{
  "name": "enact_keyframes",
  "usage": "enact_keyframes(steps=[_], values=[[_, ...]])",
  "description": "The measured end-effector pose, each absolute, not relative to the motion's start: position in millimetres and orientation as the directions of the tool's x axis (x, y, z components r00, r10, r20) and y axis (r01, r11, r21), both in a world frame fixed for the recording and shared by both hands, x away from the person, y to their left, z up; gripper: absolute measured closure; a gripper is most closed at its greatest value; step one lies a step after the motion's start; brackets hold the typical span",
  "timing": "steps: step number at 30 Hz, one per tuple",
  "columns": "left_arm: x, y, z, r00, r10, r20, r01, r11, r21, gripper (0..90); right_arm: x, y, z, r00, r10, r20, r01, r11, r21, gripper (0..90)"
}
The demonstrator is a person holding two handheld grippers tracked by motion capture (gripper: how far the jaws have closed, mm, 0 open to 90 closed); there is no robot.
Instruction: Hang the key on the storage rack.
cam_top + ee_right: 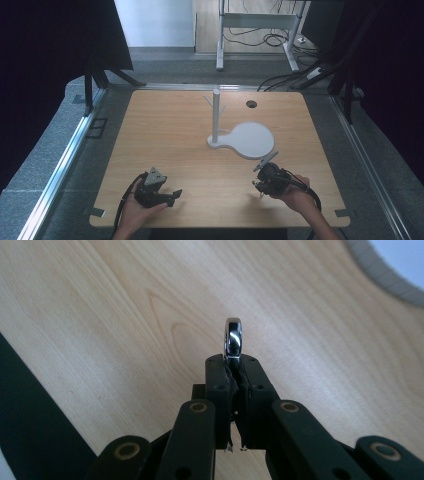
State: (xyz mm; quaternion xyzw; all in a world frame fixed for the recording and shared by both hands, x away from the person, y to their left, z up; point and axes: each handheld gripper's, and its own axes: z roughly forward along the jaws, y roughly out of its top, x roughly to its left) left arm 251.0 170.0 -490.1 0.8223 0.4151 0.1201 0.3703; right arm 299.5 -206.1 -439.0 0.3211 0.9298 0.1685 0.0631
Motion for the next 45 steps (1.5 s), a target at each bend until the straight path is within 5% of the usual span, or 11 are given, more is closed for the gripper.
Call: enact_keyframes(steps=[45], values=[[250.6, 164.6, -492.9, 0.649, 0.753, -0.106, 0.589, -0.409, 0.697, 24.9, 363.1, -186.4, -400.6, -0.752, 0.659, -0.001, 0.574, 0.657, 0.489, 84.7]])
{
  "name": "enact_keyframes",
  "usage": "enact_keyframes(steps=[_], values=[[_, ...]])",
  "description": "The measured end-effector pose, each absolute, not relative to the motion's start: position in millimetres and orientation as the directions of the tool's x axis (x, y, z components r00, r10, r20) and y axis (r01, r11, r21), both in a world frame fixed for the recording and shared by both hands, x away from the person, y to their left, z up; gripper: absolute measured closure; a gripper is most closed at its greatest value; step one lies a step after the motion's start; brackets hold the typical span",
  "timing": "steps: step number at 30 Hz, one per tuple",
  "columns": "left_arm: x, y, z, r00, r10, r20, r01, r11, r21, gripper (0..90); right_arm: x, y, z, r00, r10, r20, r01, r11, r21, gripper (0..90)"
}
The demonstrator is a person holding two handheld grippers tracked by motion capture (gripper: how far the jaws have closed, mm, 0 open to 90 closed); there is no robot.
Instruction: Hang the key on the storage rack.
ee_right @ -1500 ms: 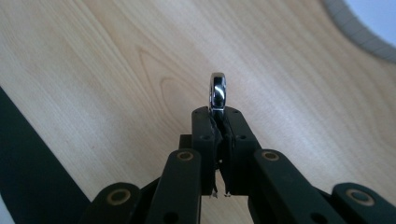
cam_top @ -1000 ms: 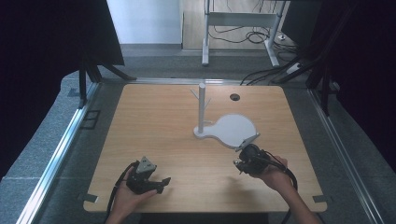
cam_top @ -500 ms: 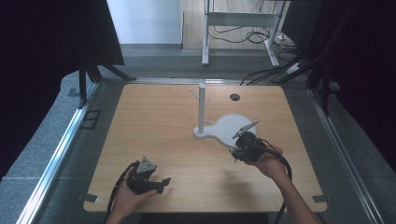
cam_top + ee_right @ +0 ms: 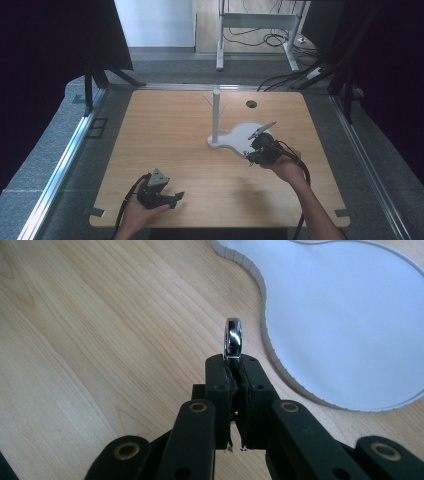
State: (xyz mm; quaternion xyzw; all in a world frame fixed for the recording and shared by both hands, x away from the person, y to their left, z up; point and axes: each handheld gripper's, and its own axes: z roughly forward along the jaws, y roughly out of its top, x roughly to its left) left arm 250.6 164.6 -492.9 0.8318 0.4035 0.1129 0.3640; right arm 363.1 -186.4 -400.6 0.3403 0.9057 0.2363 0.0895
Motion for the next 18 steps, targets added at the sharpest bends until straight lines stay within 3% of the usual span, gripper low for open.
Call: enact_keyframes(steps=[18], values=[[251.2, 163.4, -494.3, 0.653, 0.751, -0.103, 0.591, -0.419, 0.690, 24.9, 384.1, -177.1, -394.6, -0.736, 0.677, -0.008, 0.585, 0.642, 0.496, 84.7]])
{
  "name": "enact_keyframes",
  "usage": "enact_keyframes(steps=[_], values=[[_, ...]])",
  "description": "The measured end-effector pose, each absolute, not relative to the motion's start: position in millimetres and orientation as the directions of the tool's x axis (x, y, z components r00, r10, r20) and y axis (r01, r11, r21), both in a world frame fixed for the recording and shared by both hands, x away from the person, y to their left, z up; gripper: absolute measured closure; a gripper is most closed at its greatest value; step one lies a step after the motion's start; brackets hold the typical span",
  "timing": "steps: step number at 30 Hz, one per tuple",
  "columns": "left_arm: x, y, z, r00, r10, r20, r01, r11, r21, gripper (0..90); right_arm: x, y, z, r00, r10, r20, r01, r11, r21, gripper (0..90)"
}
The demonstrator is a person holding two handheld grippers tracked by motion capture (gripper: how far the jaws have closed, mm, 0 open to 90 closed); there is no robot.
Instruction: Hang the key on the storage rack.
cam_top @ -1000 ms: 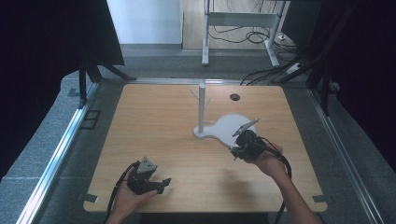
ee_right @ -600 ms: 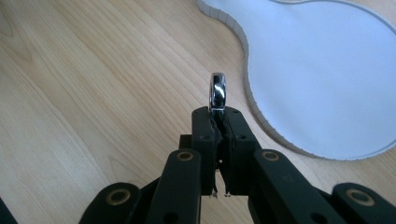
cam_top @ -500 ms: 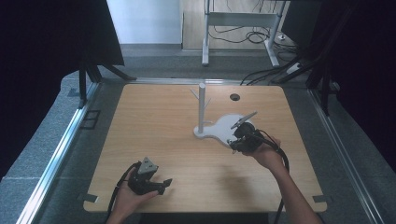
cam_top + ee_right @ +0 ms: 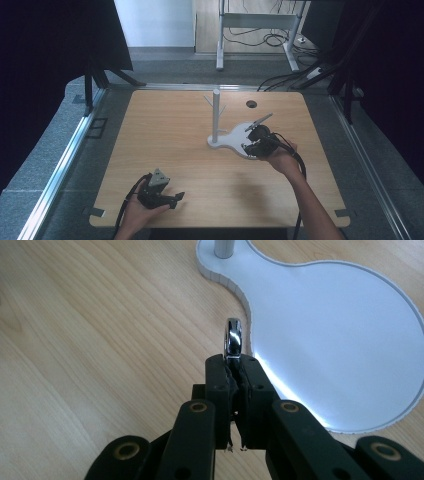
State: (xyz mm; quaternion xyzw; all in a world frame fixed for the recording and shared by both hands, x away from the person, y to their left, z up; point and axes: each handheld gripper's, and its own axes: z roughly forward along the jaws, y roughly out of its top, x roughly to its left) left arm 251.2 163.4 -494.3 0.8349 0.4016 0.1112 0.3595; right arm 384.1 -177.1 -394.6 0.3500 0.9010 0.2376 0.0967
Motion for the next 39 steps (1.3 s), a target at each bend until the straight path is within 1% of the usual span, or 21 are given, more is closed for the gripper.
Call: enact_keyframes(steps=[10, 20, 30, 35, 36, 39], values=[[251.0, 163.5, -494.2, 0.650, 0.752, -0.106, 0.595, -0.418, 0.687, 25.0, 397.8, -171.3, -389.8, -0.723, 0.690, -0.002, 0.595, 0.624, 0.506, 84.7], [251.1, 163.0, -494.4, 0.652, 0.751, -0.105, 0.595, -0.421, 0.685, 25.0, 405.6, -162.8, -383.4, -0.727, 0.687, -0.022, 0.586, 0.637, 0.501, 84.7], [249.9, 162.4, -492.3, 0.657, 0.746, -0.112, 0.589, -0.415, 0.694, 25.1, 410.9, -157.0, -372.0, -0.729, 0.683, -0.039, 0.566, 0.635, 0.526, 84.7], [250.0, 162.1, -492.8, 0.656, 0.746, -0.113, 0.590, -0.414, 0.694, 25.1, 414.3, -155.2, -371.3, -0.719, 0.694, -0.034, 0.577, 0.623, 0.528, 84.7], [250.0, 161.9, -492.8, 0.657, 0.745, -0.114, 0.589, -0.414, 0.694, 25.1, 415.2, -154.1, -371.4, -0.723, 0.689, -0.052, 0.569, 0.636, 0.522, 84.7], [250.0, 161.7, -492.8, 0.657, 0.745, -0.112, 0.589, -0.415, 0.693, 25.1, 416.0, -152.9, -370.9, -0.725, 0.686, -0.059, 0.563, 0.640, 0.522, 84.7]])
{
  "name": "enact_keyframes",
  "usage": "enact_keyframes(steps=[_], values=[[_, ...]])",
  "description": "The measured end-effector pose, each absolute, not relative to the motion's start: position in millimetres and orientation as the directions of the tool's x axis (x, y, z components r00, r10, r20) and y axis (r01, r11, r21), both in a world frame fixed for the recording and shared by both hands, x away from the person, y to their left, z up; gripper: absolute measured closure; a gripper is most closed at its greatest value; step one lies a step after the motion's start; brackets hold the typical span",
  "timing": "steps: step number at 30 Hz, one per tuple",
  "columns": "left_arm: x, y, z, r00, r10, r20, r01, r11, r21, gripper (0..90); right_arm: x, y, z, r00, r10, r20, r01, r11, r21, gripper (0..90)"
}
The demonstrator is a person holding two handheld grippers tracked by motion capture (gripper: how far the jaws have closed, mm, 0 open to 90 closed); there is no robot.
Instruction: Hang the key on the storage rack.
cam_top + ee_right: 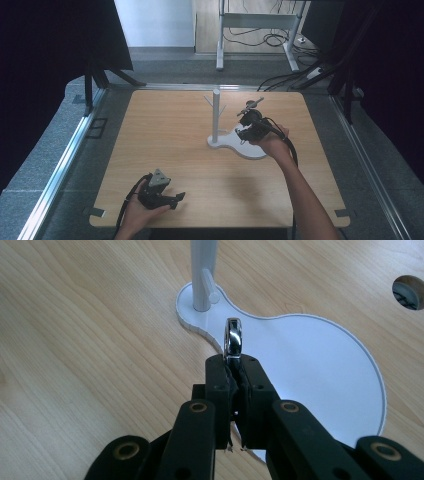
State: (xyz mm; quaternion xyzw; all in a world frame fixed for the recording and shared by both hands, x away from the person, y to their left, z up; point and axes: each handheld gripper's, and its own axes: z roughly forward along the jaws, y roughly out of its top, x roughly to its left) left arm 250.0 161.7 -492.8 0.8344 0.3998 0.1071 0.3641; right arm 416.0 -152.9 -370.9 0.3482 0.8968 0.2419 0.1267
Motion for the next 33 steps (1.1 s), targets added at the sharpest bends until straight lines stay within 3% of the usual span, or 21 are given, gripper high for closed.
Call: enact_keyframes(steps=[33], values=[[249.9, 161.7, -492.8, 0.660, 0.742, -0.117, 0.588, -0.414, 0.695, 25.2, 439.0, -145.6, -369.5, -0.695, 0.717, -0.049, 0.583, 0.603, 0.544, 84.7]])
